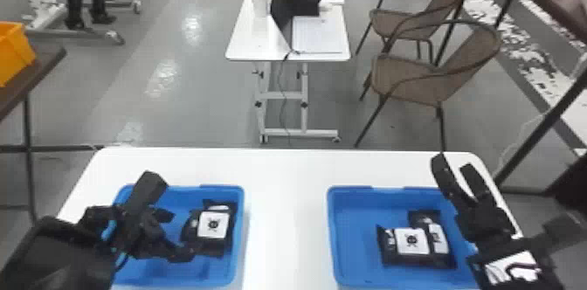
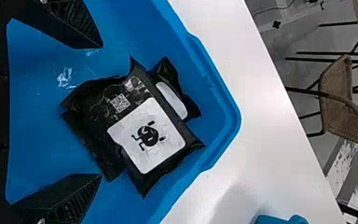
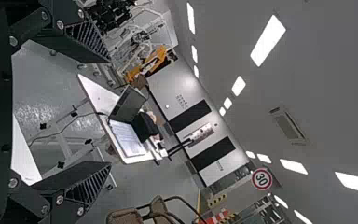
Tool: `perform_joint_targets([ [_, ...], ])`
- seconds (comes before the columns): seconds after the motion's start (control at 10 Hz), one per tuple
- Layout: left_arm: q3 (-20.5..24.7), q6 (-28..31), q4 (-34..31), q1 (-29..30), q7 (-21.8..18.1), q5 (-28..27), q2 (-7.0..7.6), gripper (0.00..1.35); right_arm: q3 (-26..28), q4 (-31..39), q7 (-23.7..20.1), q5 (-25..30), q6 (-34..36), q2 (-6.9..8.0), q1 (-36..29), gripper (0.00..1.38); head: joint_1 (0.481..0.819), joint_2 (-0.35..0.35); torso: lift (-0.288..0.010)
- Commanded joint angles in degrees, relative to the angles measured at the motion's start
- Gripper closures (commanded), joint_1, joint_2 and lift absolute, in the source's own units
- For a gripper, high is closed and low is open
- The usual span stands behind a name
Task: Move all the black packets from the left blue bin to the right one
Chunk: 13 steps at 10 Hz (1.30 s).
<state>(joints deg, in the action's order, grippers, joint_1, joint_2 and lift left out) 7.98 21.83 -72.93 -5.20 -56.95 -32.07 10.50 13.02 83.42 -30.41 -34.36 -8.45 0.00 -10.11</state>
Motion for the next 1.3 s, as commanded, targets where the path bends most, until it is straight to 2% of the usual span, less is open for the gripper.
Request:
perform_joint_targets([
  [0.0,0.8,3.9,-7.9,3.3,0.0,0.3,-0.75,0.0,0.0,0.1,0.0,-0.1,0.0,0.05,0.0,0.26,0.695,-0.003,0.0],
  [0.2,2.0,8.9,-16.6,6.3,0.3,0.0,-2.33,0.0,0.0,0.1,0.0,-0.3,0.0,0.05,0.0,0.26,0.695,-0.002,0.0],
  [0.3,2.4,10.3,-18.9,6.6,0.3,0.4,-2.59,0.0,-0.1,0.1,0.0,-0.3,-0.1,0.05,0.0,0.26,0.695,-0.001,0.0],
  [0.6,1.9,11.5,-20.0,5.9,-0.4,0.7,-0.92,0.0,-0.4,0.0,0.0,-0.3,0.0,0.05,0.1,0.26,0.695,0.002,0.0],
  [0.7,1.6,9.2,-17.8,4.8,-0.4,0.3,-0.13,0.0,-0.4,0.0,0.0,-0.4,0.0,0.05,0.1,0.26,0.695,0.006,0.0],
  [0.9,-2.2,4.8,-10.3,1.1,-0.4,1.0,2.24,0.0,-0.5,0.0,0.0,-0.4,-0.1,0.05,0.1,0.26,0.695,0.016,0.0],
  [1.0,-3.6,2.9,-6.2,-0.8,-0.4,1.0,2.24,0.0,-0.5,-0.1,0.0,-0.4,0.0,0.05,0.1,0.26,0.695,0.012,0.0],
  [1.2,-3.7,-2.6,1.8,-3.3,-0.4,1.1,0.31,0.0,-0.6,-0.2,0.0,-0.5,0.0,0.05,0.0,0.26,0.695,-0.009,0.0],
])
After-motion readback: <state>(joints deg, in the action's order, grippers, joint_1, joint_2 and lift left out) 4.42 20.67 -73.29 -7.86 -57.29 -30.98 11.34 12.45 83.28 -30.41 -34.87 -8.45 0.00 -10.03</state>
